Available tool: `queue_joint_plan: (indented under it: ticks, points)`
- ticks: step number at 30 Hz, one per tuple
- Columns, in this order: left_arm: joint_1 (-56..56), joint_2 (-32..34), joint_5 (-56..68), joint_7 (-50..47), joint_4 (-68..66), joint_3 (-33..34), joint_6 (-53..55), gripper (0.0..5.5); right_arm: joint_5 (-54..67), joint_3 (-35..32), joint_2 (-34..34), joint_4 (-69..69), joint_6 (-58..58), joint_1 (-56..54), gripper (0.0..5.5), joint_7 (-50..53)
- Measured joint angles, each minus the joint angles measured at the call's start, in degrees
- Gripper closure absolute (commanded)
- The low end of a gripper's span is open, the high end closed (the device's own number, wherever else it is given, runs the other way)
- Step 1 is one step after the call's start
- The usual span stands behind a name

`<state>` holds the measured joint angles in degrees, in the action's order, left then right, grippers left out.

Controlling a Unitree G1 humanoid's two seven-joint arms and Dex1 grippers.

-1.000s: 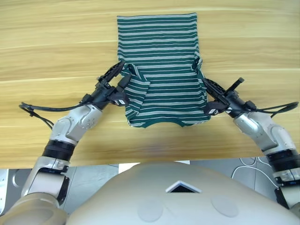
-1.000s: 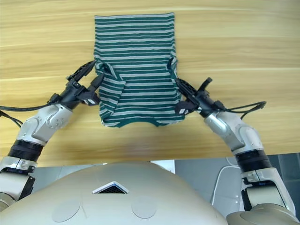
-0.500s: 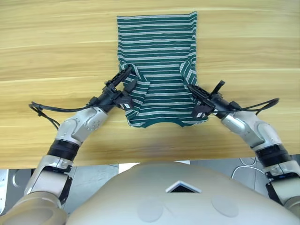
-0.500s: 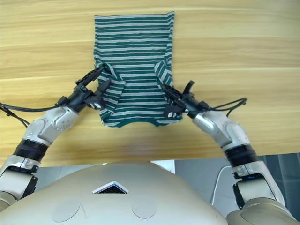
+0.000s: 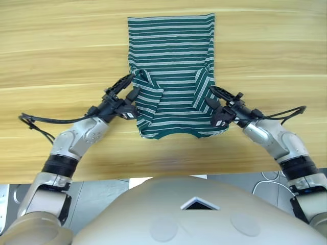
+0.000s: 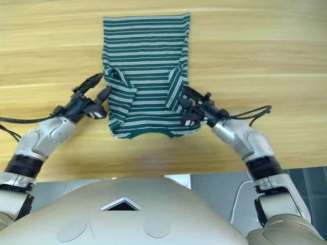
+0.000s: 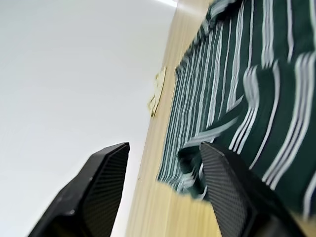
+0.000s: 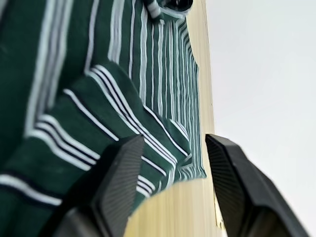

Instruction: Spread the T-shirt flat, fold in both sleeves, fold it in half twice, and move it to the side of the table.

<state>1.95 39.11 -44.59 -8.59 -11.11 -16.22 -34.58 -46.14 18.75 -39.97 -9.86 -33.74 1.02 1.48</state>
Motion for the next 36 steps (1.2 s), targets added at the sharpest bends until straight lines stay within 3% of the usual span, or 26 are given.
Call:
queue_joint_plan:
  ticks: [6,14,20,24,27,30,36]
  points:
    - [5.1,5.0,3.1,5.5,3.0,1.7,-1.0,2.83,4.0,-1.5,-2.4,-1.6,-0.3,1.5,3.10,-2.6]
    - [4.7,3.6,3.9,9.0,3.0,-0.6,-2.6,2.83,10.9,-3.9,-2.3,-1.1,-2.3,3.2,3.10,-2.7]
    - [8.8,10.1,10.0,17.2,7.1,2.1,-3.2,2.83,31.3,-14.9,-2.6,11.2,-4.3,7.2,3.10,-5.8]
    - [13.8,17.3,16.6,26.8,10.8,4.1,-3.1,2.83,26.5,-22.3,-12.5,9.8,-3.9,16.4,3.10,-10.9]
    - [16.7,19.1,23.9,35.1,16.3,0.6,-4.2,2.83,17.2,-19.3,-17.5,4.9,-3.0,24.4,3.10,-15.9]
    - [14.7,17.7,26.0,40.3,17.1,-3.5,-5.1,2.83,15.3,-16.6,-17.8,6.1,-3.4,22.5,3.10,-17.7]
    - [5.2,10.3,23.1,40.0,8.6,-7.8,-8.6,2.83,14.7,-12.4,-17.2,7.6,-4.6,19.1,3.10,-18.3]
